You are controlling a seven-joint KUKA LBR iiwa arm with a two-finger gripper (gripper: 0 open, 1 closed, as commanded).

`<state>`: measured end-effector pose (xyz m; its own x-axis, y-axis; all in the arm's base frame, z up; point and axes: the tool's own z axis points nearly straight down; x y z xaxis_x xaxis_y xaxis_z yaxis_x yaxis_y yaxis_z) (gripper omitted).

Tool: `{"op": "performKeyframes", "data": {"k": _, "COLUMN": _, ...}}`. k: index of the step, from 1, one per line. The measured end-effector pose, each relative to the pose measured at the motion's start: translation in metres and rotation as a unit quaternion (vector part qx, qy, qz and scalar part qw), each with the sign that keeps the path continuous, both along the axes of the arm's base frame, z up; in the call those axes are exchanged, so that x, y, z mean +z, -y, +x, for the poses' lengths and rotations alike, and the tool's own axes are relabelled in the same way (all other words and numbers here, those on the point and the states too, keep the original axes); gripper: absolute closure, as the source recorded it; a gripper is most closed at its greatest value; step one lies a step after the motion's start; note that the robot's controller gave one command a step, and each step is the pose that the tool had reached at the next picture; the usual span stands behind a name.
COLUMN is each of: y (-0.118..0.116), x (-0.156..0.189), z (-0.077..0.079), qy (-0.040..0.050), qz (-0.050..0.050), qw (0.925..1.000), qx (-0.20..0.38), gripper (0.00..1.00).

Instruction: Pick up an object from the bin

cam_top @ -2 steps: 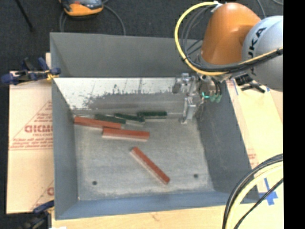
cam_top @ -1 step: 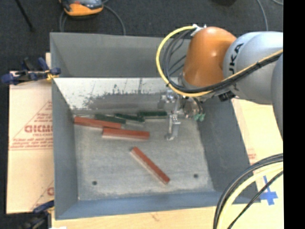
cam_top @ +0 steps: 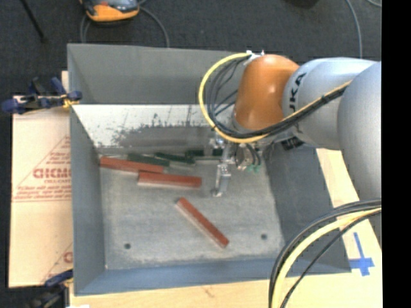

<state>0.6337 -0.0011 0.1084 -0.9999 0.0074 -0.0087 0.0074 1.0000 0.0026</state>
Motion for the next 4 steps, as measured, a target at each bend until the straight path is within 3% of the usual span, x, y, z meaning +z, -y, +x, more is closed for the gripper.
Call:
{"op": "performKeyframes", "data": {"k": 1, "y": -0.082, "x": -0.031, "z": -0.006, "qy": -0.0037, "qz": -0.002, "qw": 0.9947, "qx": 0.102, "gripper": 1.0}}
{"op": "performKeyframes", "data": {"k": 2, "y": -0.082, "x": -0.031, "z": -0.006, "qy": -0.0038, "qz": -0.002, "qw": 0.9947, "qx": 0.102, "gripper": 1.0}}
{"op": "performKeyframes", "data": {"k": 3, "y": -0.092, "x": 0.11, "z": -0.013, "qy": -0.0014, "qz": -0.002, "qw": 0.9936, "qx": 0.113, "gripper": 1.0}}
{"op": "performKeyframes", "data": {"k": 4, "y": -0.092, "x": 0.11, "z": -0.013, "qy": -0.0019, "qz": -0.002, "qw": 0.9936, "qx": 0.113, "gripper": 1.0}}
